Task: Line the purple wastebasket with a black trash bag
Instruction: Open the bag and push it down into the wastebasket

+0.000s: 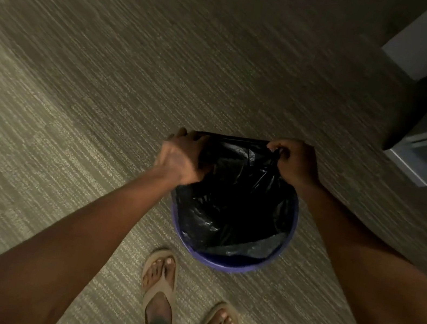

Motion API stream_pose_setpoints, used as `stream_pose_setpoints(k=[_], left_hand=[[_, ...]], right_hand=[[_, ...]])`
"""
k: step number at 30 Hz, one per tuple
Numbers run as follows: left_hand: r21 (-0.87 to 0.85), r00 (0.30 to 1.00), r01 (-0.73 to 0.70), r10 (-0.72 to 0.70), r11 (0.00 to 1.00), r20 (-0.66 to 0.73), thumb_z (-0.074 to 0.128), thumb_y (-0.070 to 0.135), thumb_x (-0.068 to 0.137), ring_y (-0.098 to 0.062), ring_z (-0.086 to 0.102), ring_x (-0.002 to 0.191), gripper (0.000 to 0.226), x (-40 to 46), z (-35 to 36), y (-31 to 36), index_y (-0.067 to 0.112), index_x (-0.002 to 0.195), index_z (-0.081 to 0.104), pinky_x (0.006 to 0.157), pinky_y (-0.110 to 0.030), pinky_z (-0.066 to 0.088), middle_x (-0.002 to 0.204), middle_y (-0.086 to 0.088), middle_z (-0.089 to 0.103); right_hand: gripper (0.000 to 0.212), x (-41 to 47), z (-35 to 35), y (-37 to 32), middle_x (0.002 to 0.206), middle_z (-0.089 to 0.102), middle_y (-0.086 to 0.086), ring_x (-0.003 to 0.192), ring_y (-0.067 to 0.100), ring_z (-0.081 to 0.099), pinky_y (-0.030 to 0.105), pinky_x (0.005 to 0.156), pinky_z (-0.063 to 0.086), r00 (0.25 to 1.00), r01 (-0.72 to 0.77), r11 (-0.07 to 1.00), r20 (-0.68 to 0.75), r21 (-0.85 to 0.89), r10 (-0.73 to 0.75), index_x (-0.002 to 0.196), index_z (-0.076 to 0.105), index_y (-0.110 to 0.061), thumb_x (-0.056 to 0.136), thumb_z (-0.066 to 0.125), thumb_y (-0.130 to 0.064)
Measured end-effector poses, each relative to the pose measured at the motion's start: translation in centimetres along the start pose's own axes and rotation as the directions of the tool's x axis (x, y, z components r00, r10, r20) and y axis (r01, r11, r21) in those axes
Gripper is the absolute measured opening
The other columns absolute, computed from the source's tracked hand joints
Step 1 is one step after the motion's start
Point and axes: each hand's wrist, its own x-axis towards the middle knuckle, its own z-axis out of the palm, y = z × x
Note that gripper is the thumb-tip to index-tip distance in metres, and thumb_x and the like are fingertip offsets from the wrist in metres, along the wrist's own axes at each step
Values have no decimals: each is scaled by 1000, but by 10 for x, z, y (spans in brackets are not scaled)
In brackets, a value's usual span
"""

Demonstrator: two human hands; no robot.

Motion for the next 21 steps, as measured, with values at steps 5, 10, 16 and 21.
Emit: stream_pose_setpoints(k=[5, 10, 16, 21], left_hand=[[-45, 994, 66, -62, 997, 89, 56, 76, 78, -34, 33, 142, 80, 8, 21, -1, 42, 149, 46, 116, -71, 14, 145, 8, 59], [-210, 969, 166, -121, 963, 214, 59, 77, 78, -32, 49, 136, 78, 8, 30, -9, 42, 147, 49, 116, -64, 26, 140, 2, 62], [-858, 849, 507, -220, 85, 480, 86, 30, 82, -37, 76, 105, 42, -5, 40, -7, 9, 116, 75, 92, -45, 63, 110, -14, 80], [-840, 806, 450, -267, -303, 529, 78, 12, 89, -39, 70, 117, 40, -11, 50, -10, 8, 129, 70, 104, -54, 55, 124, -21, 74]], right_hand=[[37, 5, 21, 18, 135, 60, 16, 125, 37, 56, 47, 103, 50, 998, -5, 988, 56, -157, 13, 127, 72, -16, 100, 51, -2], [35, 11, 29, 35, 136, 63, 22, 122, 39, 61, 33, 90, 44, 975, -153, 987, 156, -43, 158, 133, 65, -9, 111, 42, -21], [47, 3, 27, 56, 127, 68, 22, 118, 35, 64, 40, 99, 48, 923, -375, 903, 173, 212, 343, 119, 71, -8, 110, 40, -43], [22, -9, 23, 60, 119, 73, 15, 109, 33, 69, 45, 96, 57, 898, -358, 788, -46, 501, 437, 110, 69, -17, 106, 55, -34]])
